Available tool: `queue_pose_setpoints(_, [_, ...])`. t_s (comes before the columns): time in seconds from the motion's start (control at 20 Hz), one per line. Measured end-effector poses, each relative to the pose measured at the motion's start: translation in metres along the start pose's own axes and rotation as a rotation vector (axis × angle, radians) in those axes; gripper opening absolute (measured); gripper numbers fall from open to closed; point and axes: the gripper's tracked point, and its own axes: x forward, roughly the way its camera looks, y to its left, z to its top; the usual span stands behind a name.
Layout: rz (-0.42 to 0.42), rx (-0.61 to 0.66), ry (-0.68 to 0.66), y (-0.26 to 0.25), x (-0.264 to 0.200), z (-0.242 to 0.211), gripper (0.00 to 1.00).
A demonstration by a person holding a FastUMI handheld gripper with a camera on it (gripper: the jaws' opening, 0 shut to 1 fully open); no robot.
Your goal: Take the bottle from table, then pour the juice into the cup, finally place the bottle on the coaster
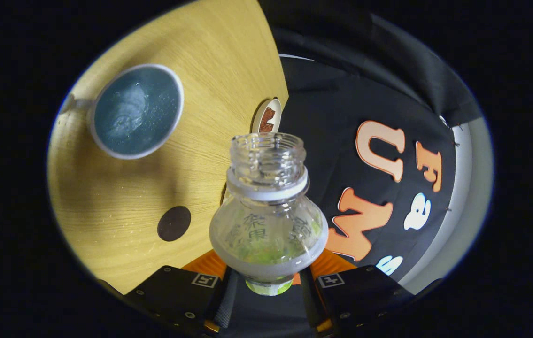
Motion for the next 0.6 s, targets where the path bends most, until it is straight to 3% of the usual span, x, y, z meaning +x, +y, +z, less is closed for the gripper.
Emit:
queue_pose_setpoints(0.3, [0.096,0.316,-0.011,-0.007,-0.014,-0.006,0.62])
queue_pose_setpoints(0.6, [0.256,0.736,0.002,0.006,-0.007,-0.024,0.62])
